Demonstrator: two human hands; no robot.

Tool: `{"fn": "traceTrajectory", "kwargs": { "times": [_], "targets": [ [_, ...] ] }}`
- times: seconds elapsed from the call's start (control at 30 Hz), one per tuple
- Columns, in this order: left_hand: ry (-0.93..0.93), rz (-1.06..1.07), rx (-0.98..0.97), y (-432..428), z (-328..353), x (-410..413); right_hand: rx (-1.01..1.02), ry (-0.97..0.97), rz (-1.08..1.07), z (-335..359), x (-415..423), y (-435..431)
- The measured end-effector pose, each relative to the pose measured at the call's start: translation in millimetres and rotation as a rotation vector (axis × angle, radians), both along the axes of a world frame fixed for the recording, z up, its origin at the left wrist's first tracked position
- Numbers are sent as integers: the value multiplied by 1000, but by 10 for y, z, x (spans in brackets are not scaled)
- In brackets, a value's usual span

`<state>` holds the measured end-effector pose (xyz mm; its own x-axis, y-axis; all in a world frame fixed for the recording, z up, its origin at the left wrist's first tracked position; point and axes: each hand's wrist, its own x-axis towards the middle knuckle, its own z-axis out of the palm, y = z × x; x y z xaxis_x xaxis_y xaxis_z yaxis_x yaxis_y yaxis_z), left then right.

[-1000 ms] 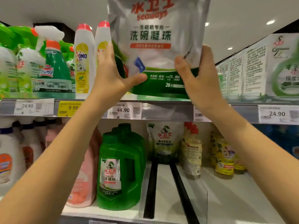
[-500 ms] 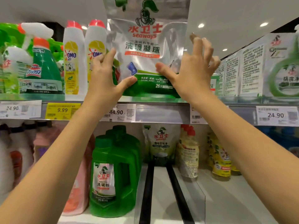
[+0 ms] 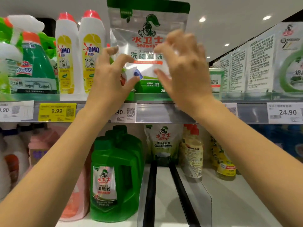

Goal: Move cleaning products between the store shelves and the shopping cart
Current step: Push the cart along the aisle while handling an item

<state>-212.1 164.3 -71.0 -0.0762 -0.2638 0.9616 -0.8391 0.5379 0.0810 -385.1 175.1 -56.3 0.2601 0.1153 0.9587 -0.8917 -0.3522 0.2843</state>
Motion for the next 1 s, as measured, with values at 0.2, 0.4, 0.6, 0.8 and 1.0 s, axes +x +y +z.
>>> {"fn": "traceTrajectory", "kwargs": {
  "times": [0.2, 0.4, 0.6, 0.8, 1.0],
  "targets": [
    [-177, -126, 56, 91, 30, -7, 649, 217, 97, -50, 153, 33],
    [-225, -37, 342, 109, 73, -26, 877, 182, 52, 39, 180, -24],
    [-269, 32, 672, 49, 264, -89, 1150, 205, -59, 180, 236, -35],
    [-282, 101, 743, -9, 372, -113, 1252, 283, -126, 286, 299, -67],
    [-341, 120, 1125, -266, 489, -153, 1355, 429, -298, 395, 334, -98]
  ]
}}
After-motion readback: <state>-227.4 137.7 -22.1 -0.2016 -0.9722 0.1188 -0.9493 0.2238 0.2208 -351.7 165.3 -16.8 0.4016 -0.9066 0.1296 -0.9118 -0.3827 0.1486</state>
